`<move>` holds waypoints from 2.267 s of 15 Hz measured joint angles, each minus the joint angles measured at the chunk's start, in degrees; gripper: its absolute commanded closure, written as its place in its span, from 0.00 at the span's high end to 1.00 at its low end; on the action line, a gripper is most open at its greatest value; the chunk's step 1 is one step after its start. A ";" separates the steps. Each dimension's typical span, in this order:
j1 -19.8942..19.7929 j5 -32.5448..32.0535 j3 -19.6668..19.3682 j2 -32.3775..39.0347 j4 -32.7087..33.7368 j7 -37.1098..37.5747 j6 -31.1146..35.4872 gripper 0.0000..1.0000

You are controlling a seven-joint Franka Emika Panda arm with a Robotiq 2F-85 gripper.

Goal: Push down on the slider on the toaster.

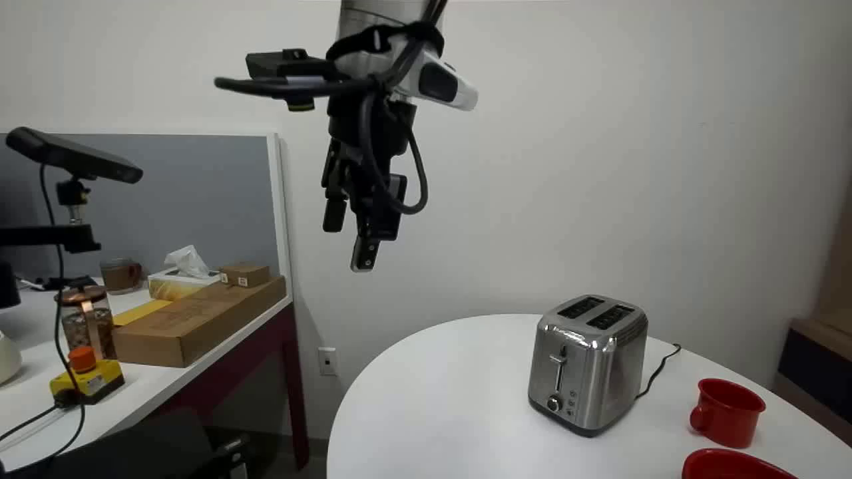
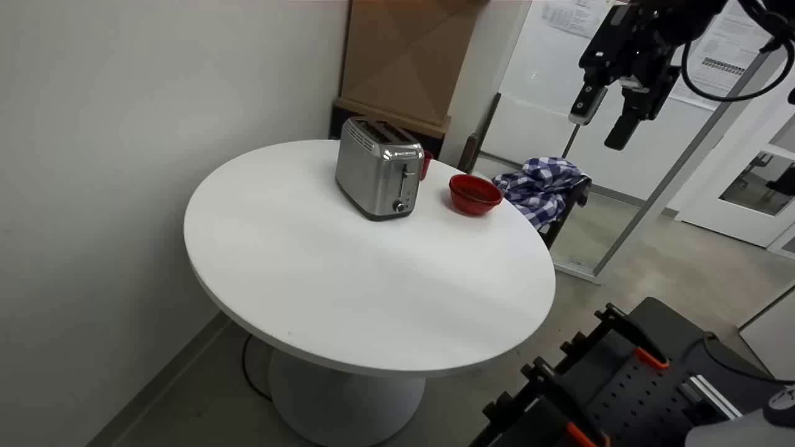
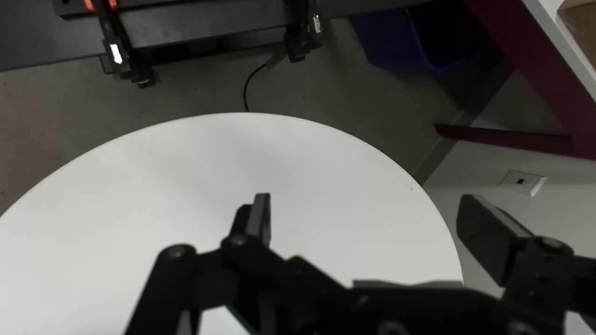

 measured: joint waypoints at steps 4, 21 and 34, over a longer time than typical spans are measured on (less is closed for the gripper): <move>0.00 0.00 0.00 0.00 0.00 0.00 0.00 1.00; -7.49 -38.04 9.82 44.38 27.16 31.12 37.17 0.67; 1.03 -22.19 4.92 67.16 50.55 21.20 35.13 0.02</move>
